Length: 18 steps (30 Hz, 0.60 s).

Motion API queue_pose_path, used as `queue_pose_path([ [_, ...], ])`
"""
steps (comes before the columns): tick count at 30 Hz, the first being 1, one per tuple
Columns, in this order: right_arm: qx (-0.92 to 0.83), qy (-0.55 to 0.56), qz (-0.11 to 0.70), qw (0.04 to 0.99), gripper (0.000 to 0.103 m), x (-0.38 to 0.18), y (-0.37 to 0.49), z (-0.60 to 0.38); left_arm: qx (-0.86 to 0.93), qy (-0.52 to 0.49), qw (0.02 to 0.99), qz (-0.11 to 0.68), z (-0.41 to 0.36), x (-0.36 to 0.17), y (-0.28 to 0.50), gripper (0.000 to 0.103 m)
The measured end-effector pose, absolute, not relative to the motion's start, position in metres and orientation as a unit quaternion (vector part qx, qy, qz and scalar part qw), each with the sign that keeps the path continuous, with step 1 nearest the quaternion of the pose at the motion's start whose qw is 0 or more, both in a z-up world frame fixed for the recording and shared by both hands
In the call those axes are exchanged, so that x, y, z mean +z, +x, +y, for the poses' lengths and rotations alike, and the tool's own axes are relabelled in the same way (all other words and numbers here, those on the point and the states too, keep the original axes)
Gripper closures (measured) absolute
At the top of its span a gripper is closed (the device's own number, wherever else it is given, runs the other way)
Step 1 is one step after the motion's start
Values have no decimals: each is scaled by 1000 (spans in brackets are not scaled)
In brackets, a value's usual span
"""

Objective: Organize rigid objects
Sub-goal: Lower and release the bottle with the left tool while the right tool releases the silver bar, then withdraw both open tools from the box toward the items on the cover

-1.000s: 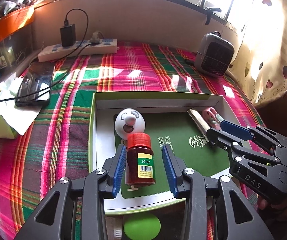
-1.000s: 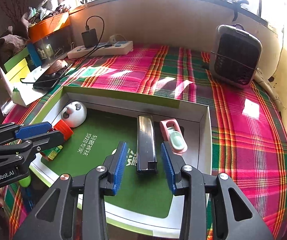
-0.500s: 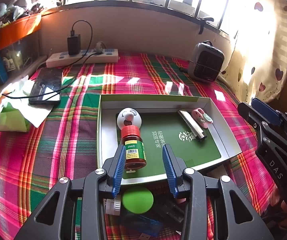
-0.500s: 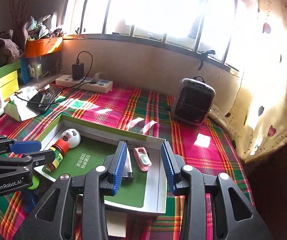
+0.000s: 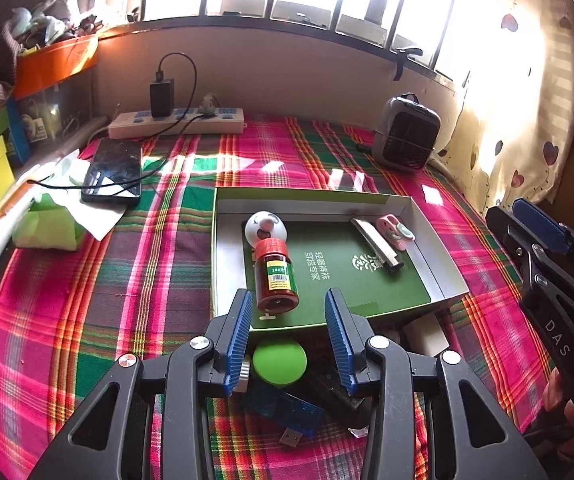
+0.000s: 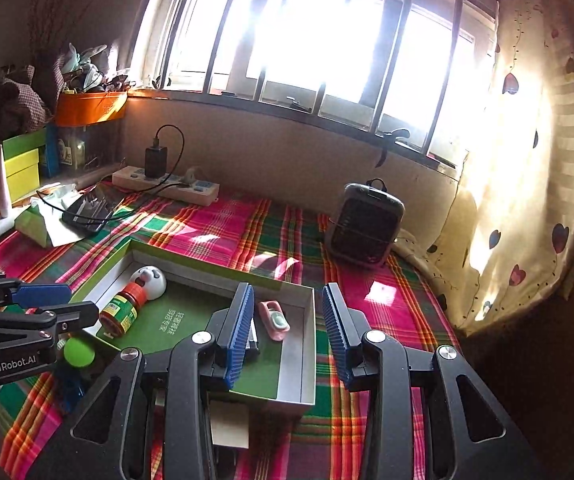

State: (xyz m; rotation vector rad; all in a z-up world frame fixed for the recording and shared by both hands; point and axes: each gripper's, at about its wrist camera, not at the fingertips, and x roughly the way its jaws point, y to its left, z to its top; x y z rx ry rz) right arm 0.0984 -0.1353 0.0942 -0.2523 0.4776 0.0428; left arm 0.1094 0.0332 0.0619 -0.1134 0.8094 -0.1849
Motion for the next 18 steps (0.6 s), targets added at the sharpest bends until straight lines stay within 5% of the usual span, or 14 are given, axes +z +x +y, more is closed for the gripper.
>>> queue_pose_path([
  [18, 93, -75, 301, 946, 66, 64, 74, -154, -80, -77, 911, 396, 59, 54, 72, 62],
])
